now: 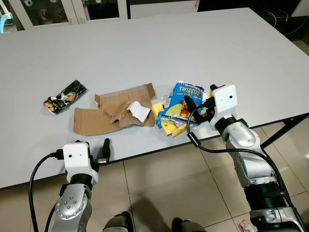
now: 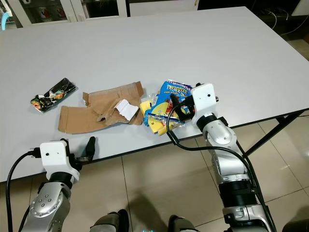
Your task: Picking trash to rubbish bin
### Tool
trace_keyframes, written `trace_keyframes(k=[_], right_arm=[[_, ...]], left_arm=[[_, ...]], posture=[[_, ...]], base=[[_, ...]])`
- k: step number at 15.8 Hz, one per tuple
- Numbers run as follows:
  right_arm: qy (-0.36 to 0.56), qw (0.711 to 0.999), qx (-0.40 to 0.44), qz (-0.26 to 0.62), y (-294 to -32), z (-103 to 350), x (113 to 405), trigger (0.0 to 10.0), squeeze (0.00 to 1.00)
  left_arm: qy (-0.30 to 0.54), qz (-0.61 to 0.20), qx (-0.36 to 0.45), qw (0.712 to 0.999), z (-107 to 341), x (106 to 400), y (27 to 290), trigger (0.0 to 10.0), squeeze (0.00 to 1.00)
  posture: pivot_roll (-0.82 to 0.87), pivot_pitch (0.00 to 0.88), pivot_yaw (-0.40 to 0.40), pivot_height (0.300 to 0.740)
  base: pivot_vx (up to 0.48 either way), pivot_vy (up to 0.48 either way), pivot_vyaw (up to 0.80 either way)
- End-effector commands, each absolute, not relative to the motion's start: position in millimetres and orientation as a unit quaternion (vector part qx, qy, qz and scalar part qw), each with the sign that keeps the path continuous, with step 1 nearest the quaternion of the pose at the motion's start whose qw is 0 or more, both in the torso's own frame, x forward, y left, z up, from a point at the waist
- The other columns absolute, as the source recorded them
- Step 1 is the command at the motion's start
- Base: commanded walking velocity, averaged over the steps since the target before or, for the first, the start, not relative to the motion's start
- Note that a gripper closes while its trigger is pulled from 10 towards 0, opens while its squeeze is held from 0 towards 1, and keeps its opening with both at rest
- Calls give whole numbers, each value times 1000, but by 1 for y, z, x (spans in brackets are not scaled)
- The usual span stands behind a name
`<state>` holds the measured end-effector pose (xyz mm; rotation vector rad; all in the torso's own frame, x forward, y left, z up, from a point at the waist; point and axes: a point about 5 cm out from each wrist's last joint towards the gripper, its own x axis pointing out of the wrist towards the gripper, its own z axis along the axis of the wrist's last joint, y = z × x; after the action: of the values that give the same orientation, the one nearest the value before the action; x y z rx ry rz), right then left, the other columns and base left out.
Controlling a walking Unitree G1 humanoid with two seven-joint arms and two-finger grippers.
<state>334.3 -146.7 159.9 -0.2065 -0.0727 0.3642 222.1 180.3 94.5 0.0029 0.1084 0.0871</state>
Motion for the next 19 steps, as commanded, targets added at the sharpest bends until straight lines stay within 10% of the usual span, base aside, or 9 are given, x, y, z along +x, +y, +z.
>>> trace_keyframes(k=[1, 9, 10, 12, 19], right_arm=[[-6, 973, -108, 202, -145, 151, 336, 10000, 0], [77, 952, -73, 286, -131, 117, 325, 10000, 0], [79, 950, -69, 294, -130, 115, 323, 4627, 0], [77, 949, -58, 302, -128, 115, 322, 0, 0], [69, 950, -54, 299, -130, 118, 323, 0, 0]], left_arm=[[52, 44, 2, 998, 97, 220, 179, 10000, 0], [57, 40, 2, 998, 97, 221, 179, 10000, 0], [56, 40, 2, 998, 97, 221, 179, 10000, 0], [56, 40, 3, 998, 97, 221, 179, 10000, 0], [56, 39, 4, 998, 97, 222, 179, 10000, 0]], posture=[[-33, 211, -12, 740], [-26, 204, -12, 740], [-26, 204, -12, 740], [-23, 201, -10, 740], [-27, 199, -11, 740]], base=[[0, 0, 0], [0, 0, 0], [0, 0, 0], [0, 0, 0], [0, 0, 0]])
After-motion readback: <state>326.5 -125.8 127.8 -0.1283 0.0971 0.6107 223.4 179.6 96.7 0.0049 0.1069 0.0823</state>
